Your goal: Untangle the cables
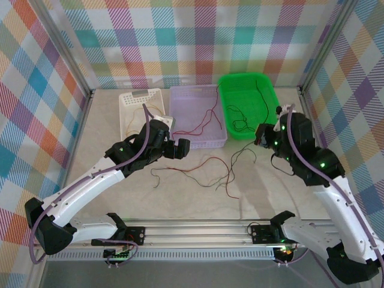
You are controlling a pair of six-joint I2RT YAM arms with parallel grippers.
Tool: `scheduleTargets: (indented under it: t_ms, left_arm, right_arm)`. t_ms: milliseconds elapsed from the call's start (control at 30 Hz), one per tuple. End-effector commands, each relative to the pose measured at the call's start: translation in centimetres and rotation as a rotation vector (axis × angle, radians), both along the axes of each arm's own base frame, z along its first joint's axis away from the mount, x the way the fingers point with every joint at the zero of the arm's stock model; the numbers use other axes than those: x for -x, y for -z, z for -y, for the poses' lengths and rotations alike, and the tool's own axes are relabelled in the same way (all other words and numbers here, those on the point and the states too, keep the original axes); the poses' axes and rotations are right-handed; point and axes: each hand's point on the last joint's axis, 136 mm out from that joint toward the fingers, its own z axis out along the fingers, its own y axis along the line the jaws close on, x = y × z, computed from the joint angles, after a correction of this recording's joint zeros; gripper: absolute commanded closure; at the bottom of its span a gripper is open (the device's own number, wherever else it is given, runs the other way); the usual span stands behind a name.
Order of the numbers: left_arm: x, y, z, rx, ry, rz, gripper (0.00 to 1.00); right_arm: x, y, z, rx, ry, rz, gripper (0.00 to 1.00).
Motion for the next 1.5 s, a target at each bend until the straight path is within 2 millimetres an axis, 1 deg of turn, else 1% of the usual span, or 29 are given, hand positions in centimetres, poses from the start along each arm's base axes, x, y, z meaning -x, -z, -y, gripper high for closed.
scheduleTargets:
  t_ms: [0, 233, 300, 433, 533, 733, 800, 867, 900, 933, 1000, 1100, 1200, 1333, 1400, 1467]
  left_arm:
    - [0.4, -0.5, 0.4, 0.021, 0.025, 0.018, 0.01]
    - [0.5, -0.4, 0.6, 0.023, 0.037, 0.016, 0.01]
    - [0.5, -0.4, 0.7, 0.024, 0.040, 0.016, 0.01]
    - [0.5, -0.4, 0.8, 0.026, 0.045, 0.013, 0.02]
    - [0.5, -0.3, 0.8, 0.025, 0.050, 0.013, 0.01]
    - [0.5, -0.1, 0.9, 0.021, 0.053, 0.011, 0.02]
    - [0.4, 0.1, 1.0, 0.019, 0.055, 0.006, 0.02]
    - [0.5, 0.2, 1.2, 0.019, 0.059, 0.001, 0.02]
    - [0.4, 0.2, 1.1, 0.019, 0.059, 0.000, 0.02]
    - [0.5, 0.1, 1.2, 0.021, 0.062, 0.000, 0.02]
    - [0.5, 0.1, 1.3, 0.022, 0.065, 0.000, 0.02]
    - [0.5, 0.1, 1.3, 0.022, 0.065, 0.000, 0.02]
    - [0.5, 0.2, 1.3, 0.023, 0.068, -0.002, 0.02]
    - [0.5, 0.2, 1.4, 0.027, 0.071, -0.004, 0.02]
    - [0.5, 0.2, 1.5, 0.026, 0.072, -0.005, 0.02]
    - [0.5, 0.3, 1.5, 0.024, 0.074, -0.007, 0.02]
  right_arm:
    - [-0.9, -2.3, 0.3, 0.086, -0.005, 0.041, 1.00]
    - [-5.4, -8.1, 1.3, 0.240, 0.095, 0.191, 1.00]
    - [-6.9, -9.6, 1.6, 0.293, 0.130, 0.233, 1.00]
    - [-10.4, -11.8, 1.9, 0.394, 0.179, 0.263, 1.00]
    - [-13.0, -12.6, 2.6, 0.450, 0.219, 0.270, 1.00]
    - [-18.2, -14.7, 5.2, 0.506, 0.328, 0.298, 1.00]
    - [-19.9, -15.0, 5.9, 0.537, 0.350, 0.299, 1.00]
    - [-21.7, -14.6, 6.1, 0.602, 0.360, 0.292, 1.00]
    - [-22.6, -14.1, 5.9, 0.630, 0.357, 0.290, 1.00]
    - [-23.5, -13.2, 6.0, 0.641, 0.356, 0.280, 1.00]
    - [-24.7, -10.9, 6.6, 0.657, 0.382, 0.226, 1.00]
    - [-26.4, -6.0, 6.6, 0.692, 0.369, 0.143, 1.00]
    - [-27.5, -0.3, 6.2, 0.697, 0.340, 0.052, 1.00]
    - [-27.7, 7.1, 6.0, 0.705, 0.318, -0.070, 1.00]
    - [-27.4, 10.6, 5.4, 0.672, 0.281, -0.129, 1.00]
    - [-26.9, 13.4, 4.9, 0.643, 0.260, -0.183, 1.00]
